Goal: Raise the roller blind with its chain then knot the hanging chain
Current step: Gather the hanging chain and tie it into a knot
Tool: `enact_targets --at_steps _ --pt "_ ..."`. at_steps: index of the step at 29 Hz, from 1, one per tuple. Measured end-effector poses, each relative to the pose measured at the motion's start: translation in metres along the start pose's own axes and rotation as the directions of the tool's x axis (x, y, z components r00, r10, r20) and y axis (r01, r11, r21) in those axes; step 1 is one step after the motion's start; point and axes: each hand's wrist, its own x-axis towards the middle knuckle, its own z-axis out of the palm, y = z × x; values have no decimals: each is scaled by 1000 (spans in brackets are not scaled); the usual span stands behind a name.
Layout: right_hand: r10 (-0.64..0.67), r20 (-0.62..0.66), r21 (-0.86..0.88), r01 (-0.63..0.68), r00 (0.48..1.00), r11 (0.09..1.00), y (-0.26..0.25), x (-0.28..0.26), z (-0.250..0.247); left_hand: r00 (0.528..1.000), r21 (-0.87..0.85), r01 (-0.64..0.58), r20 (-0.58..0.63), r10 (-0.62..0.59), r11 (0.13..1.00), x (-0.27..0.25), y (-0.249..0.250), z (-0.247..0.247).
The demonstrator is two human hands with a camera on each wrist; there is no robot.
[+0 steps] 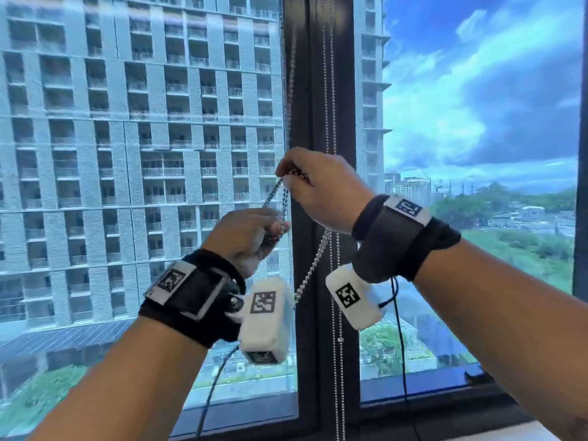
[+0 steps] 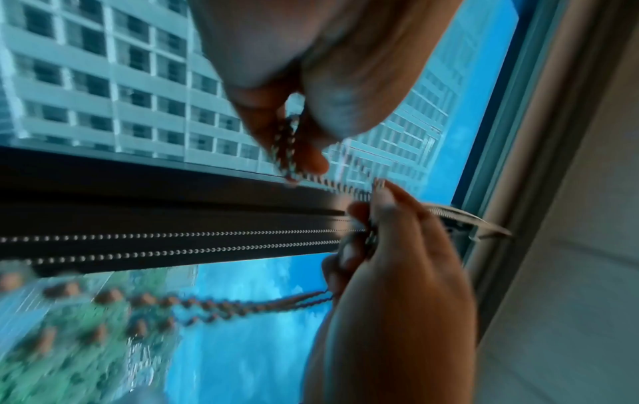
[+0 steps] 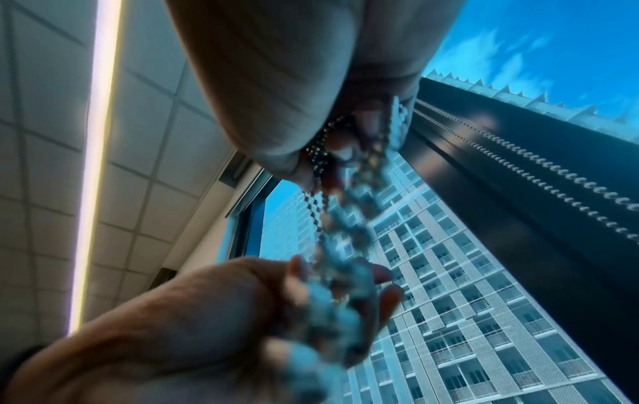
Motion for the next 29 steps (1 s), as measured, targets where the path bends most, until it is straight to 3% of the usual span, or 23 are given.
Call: enact_targets --at_steps 2,4,6,7,8,9,10,11,12,13,15,17,18,20,21,24,25,26,28,29 --pt "14 -38 112 -10 999 994 8 -4 -4 974 116 105 187 -126 988 -2 11 -5" --pt "25 -53 181 -15 998 983 16 -9 -10 948 387 38 278 -156 921 -9 15 -4" --pt "49 -51 220 -36 998 975 25 -14 -14 952 661 -147 297 -76 735 -17 14 0" --pt "61 -57 235 -46 997 971 30 -16 -15 947 752 -277 318 39 598 -19 12 1" --pt "71 -75 252 -51 995 967 36 -19 -16 904 807 -428 374 208 408 -19 10 2" --pt "86 -103 275 -55 991 960 42 -21 -17 790 809 -565 473 390 163 -19 9 2" --pt "108 -132 300 -65 985 952 48 -23 -18 617 755 -649 596 515 -96 -18 8 2" --pt "134 -149 321 -81 980 944 54 -24 -21 431 662 -685 704 565 -303 -17 7 2" --pt "156 -150 334 -99 976 938 59 -24 -23 290 578 -688 773 564 -439 -18 8 3" --pt "170 -143 336 -114 975 935 63 -24 -24 193 511 -683 816 545 -523 -19 8 5" --pt "175 -131 311 -127 976 942 70 -25 -26 59 420 -642 861 505 -641 -20 9 9" --pt "169 -126 274 -129 978 953 74 -26 -26 -11 367 -618 880 474 -696 -20 11 13" --pt "169 -130 268 -129 977 955 75 -27 -26 -24 339 -631 890 454 -697 -19 12 15" --pt "177 -142 275 -133 974 952 76 -26 -27 15 325 -693 899 438 -644 -17 12 18" --pt "185 -147 277 -139 972 951 76 -26 -28 78 358 -724 892 446 -590 -16 11 18" --pt "200 -137 281 -156 970 947 75 -29 -32 347 542 -758 806 479 -362 -13 5 16" --pt "204 -118 299 -161 972 940 74 -31 -33 446 599 -772 749 491 -212 -12 1 16" --pt "208 -90 335 -167 974 927 73 -33 -33 549 635 -772 670 500 -3 -13 -2 16" --pt "216 -27 462 -180 976 868 71 -37 -30 747 610 -662 486 455 435 -17 -6 19" --pt "218 -3 526 -184 976 830 70 -40 -27 812 570 -584 420 406 578 -20 -9 21"
